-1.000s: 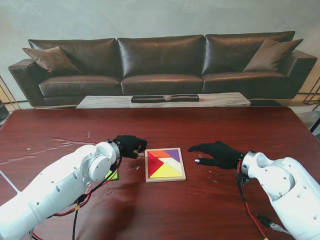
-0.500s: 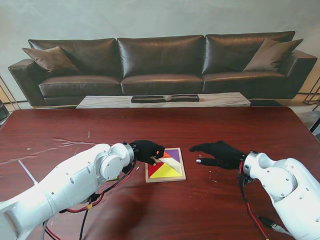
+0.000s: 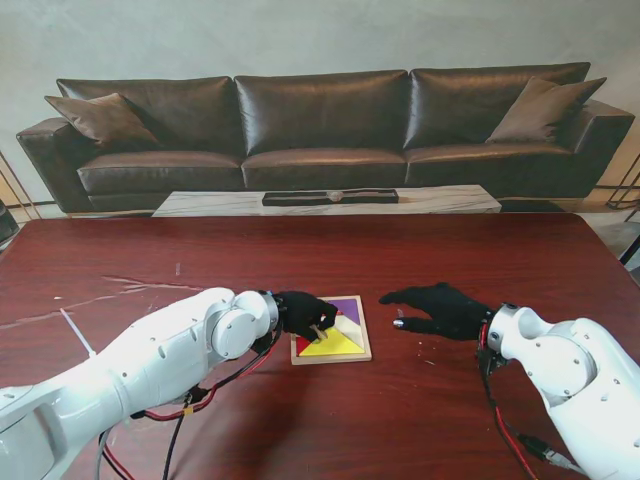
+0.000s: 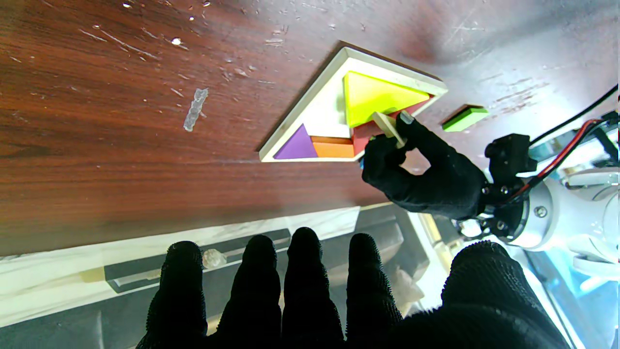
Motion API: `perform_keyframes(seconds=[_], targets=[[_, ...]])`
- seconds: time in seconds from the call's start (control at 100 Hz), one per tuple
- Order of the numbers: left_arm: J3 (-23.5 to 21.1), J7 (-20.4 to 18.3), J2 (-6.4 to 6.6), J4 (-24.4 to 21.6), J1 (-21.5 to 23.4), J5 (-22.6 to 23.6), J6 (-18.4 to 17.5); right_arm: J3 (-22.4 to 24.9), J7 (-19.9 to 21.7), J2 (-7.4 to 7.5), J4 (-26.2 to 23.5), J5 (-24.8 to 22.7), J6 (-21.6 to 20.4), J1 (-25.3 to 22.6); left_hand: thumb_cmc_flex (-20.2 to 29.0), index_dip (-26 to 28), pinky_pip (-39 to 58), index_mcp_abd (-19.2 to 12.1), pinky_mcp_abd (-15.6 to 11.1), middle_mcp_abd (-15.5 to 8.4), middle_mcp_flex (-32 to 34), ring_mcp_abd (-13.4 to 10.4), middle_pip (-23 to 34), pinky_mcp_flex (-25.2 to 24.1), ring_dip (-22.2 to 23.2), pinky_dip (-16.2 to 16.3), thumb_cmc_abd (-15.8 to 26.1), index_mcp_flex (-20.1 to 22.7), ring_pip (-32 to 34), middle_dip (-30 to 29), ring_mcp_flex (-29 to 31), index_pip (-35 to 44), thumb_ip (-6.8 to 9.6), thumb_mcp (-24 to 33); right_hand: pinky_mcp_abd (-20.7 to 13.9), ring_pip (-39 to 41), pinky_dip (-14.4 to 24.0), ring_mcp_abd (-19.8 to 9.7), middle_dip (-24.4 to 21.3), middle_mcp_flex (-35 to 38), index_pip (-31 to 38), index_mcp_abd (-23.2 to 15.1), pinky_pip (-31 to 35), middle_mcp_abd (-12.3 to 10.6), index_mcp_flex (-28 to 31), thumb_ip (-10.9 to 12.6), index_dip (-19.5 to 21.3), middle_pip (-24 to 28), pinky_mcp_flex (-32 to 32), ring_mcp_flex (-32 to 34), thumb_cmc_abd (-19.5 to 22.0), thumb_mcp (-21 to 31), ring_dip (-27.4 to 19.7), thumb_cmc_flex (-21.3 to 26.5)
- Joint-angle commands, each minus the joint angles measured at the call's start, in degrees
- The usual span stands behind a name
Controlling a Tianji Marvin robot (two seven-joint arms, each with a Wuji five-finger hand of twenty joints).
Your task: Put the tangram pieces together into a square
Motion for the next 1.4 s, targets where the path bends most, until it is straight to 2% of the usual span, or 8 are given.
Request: perform_keyframes(seconds=[0.0,0.19,0.37,0.54,0.69,0.89,1.0,1.39], targets=[[0.0,0.1,-0.58,0.9,-0.4,-0.3,-0.5,-0.1,0.0,0.0,-0.4,-0.2,-0.3,-0.4,4.0,-2.6,-0.5,1.1,-1.0,-2.5,-1.1,-1.9,3.3,-0.2,-1.0,1.3,1.7,-1.4,0.2,0.3,-2.7,0.6,0.17,-1.0,-0.1,0.0,-0.7,-0.8,0.3,0.0,-0.4,-1.2,0.3,-0.2,-1.5,1.3,0.0,0.3,-0.4,0.5,1.0,0.1,0.2,-0.4],[0.0,2.1,-1.25,2.4,-0.3,0.1,-0.5,-0.2,0.1,-0.01,-0.3,-0.1,-0.1,-0.3,4.2,-17.4,-4.1,3.5,0.9,1.3,-4.4,2.4,-6.3,-3.5,-3.5,2.0,3.5,-5.2,-5.0,-0.2,-6.7,-0.4,0.64,-2.8,-0.1,0.0,-0.7,-0.7,0.3,0.0,-0.4,-1.2,0.3,-0.2,-1.5,1.3,0.0,0.3,-0.4,0.4,1.0,0.1,0.2,-0.4],[0.2,2.4,-1.13,2.3,-0.3,0.8,-0.3,-0.3,0.1,-0.01,-0.2,0.0,0.0,-0.2,2.2,-27.7,-5.7,6.0,1.1,3.5,-10.7,5.6,-12.2,-5.7,-8.2,1.8,4.2,-4.6,-12.7,-7.6,-10.3,-9.0,0.49,-2.1,0.1,0.0,-0.7,-0.6,0.3,0.0,-0.3,-1.3,0.4,-0.2,-1.4,1.3,0.0,0.3,-0.4,0.4,1.1,0.1,0.3,-0.4],[0.1,2.2,-0.71,1.4,-0.2,1.5,0.4,-0.5,0.1,-0.01,-0.1,0.1,0.1,-0.1,-1.0,-32.1,-5.5,8.5,1.6,5.2,-16.6,5.4,-12.8,-7.6,-9.4,1.9,4.8,-2.9,-14.2,-21.4,-12.5,-18.0,0.1,0.4,0.1,0.0,-0.7,-0.6,0.3,0.1,-0.4,-1.2,0.4,-0.2,-1.5,1.3,0.0,0.3,-0.4,0.5,1.0,0.1,0.3,-0.4],[-0.1,2.4,-0.04,0.2,0.1,3.0,0.8,-0.7,0.1,-0.04,0.0,0.2,0.1,0.1,-3.8,-34.7,-3.1,9.7,2.1,7.1,-20.5,4.8,-16.7,-10.3,-9.9,1.9,5.6,-1.7,-15.2,-25.5,-15.1,-25.6,0.06,3.8,0.1,-0.1,-0.7,-0.6,0.3,0.1,-0.3,-1.2,0.4,-0.2,-1.4,1.3,0.0,0.3,-0.4,0.5,1.0,0.1,0.3,-0.3],[0.2,2.3,0.49,-0.7,0.2,4.2,0.8,-0.9,0.1,-0.05,0.0,0.3,0.1,0.1,-4.1,-37.0,-0.8,7.3,2.2,9.8,-25.9,4.5,-20.2,-13.1,-10.3,1.2,5.5,3.4,-16.0,-27.3,-19.3,-30.9,-0.5,4.0,0.2,-0.1,-0.7,-0.5,0.3,0.0,-0.3,-1.2,0.4,-0.1,-1.4,1.3,0.0,0.3,-0.4,0.5,1.1,0.1,0.3,-0.3],[-0.5,2.4,0.94,-1.6,0.8,4.7,0.9,-0.9,0.1,-0.05,-0.1,0.2,0.2,0.2,-1.5,-37.6,0.4,5.1,2.9,10.5,-27.4,5.2,-22.0,-14.9,-10.6,1.0,6.9,6.5,-16.6,-28.2,-21.8,-30.2,0.28,-2.4,0.3,-0.1,-0.7,-0.6,0.3,0.0,-0.3,-1.3,0.4,-0.1,-1.4,1.3,0.0,0.3,-0.4,0.5,1.1,0.1,0.3,-0.4],[-2.4,2.5,2.12,-4.8,2.5,5.9,0.3,-1.1,0.0,-0.1,0.1,0.3,0.5,0.3,-0.4,-41.9,2.0,0.5,5.1,9.7,-28.1,6.5,-25.3,-19.2,-12.4,2.6,8.4,11.6,-19.4,-30.4,-25.8,-24.8,1.39,-8.3,0.3,-0.1,-0.6,-0.5,0.3,-0.1,-0.4,-1.3,0.4,-0.1,-1.5,1.3,0.0,0.3,-0.4,0.4,1.1,0.1,0.3,-0.3]])
